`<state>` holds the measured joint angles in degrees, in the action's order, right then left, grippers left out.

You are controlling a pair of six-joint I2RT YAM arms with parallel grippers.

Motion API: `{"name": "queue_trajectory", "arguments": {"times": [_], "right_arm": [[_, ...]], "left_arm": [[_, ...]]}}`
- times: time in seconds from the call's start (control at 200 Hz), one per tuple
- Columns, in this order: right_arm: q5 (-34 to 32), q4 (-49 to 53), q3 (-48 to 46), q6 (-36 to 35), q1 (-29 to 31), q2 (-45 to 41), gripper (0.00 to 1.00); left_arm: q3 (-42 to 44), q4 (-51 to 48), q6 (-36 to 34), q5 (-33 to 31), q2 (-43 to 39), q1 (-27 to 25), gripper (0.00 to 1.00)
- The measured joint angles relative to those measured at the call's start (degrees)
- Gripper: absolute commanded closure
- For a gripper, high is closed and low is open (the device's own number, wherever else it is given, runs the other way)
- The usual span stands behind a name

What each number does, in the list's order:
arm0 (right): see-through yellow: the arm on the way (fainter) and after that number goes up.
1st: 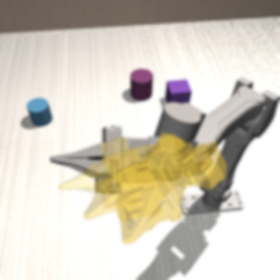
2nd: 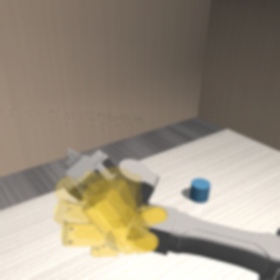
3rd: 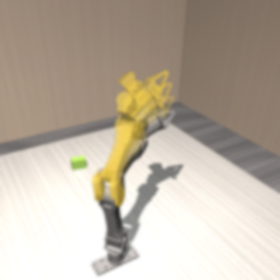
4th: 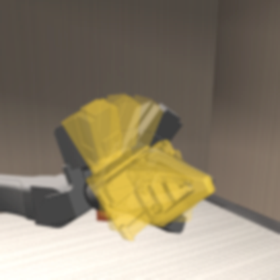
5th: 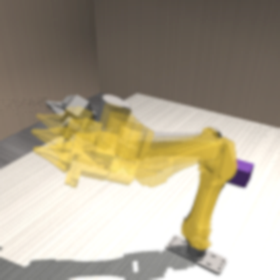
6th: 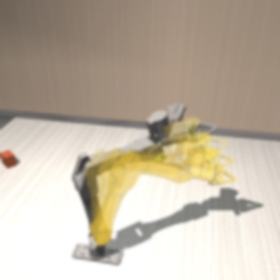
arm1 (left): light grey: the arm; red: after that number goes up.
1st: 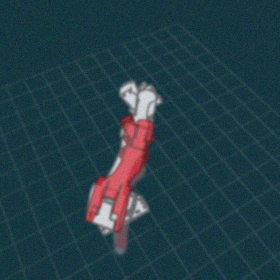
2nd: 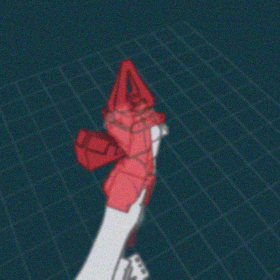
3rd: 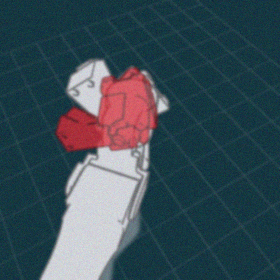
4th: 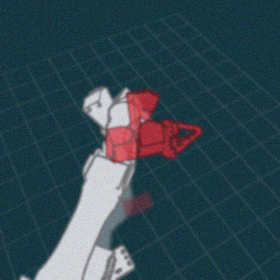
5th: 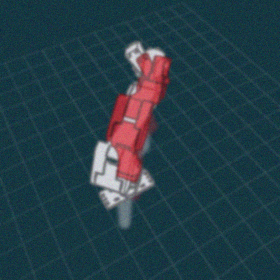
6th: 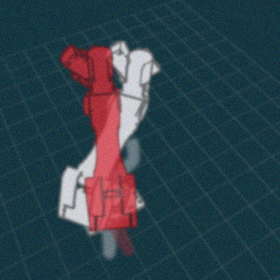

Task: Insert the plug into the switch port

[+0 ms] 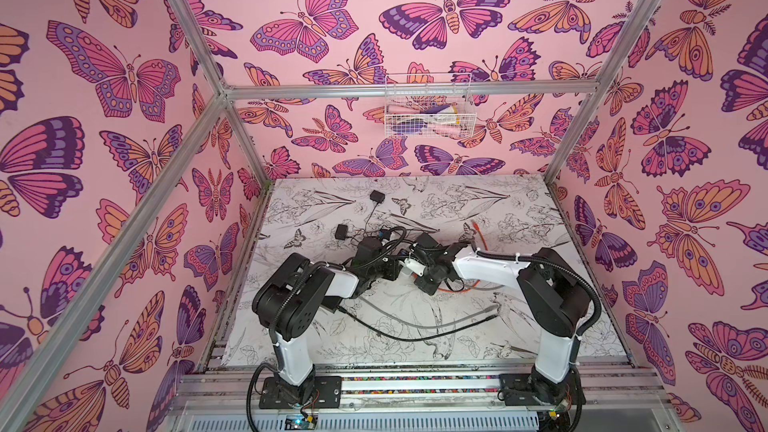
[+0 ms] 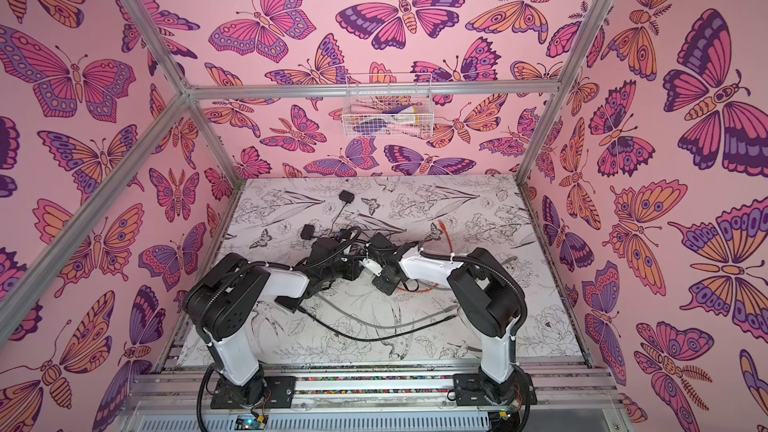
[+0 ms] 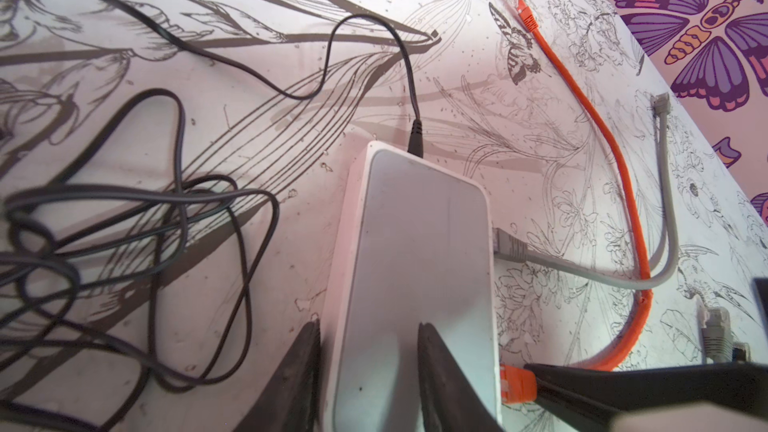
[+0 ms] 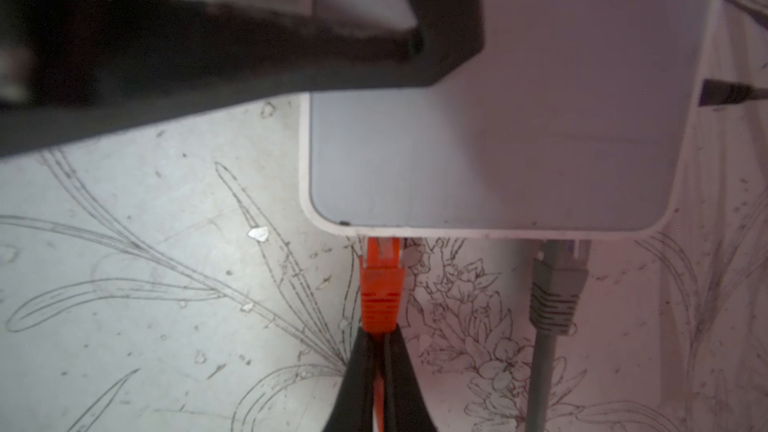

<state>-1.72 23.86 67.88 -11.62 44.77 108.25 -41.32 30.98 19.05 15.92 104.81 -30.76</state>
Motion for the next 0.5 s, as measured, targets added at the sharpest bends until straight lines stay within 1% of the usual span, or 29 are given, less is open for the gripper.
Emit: {"name": "queue_trajectory", "arguments": {"times": [0.346, 0.501], "right_arm": [[4.28, -2.60, -2.12, 2.67, -1.99, -1.05, 1.00], [5.16, -2.67, -2.16, 3.19, -2.40, -1.07, 1.00]], "left_arm": [[-0.13, 0.39, -0.81, -0.02, 0.28, -0.17, 0.62], [-0.63, 0.52, -1.01, -0.02, 0.74, -0.22, 0.62]]}}
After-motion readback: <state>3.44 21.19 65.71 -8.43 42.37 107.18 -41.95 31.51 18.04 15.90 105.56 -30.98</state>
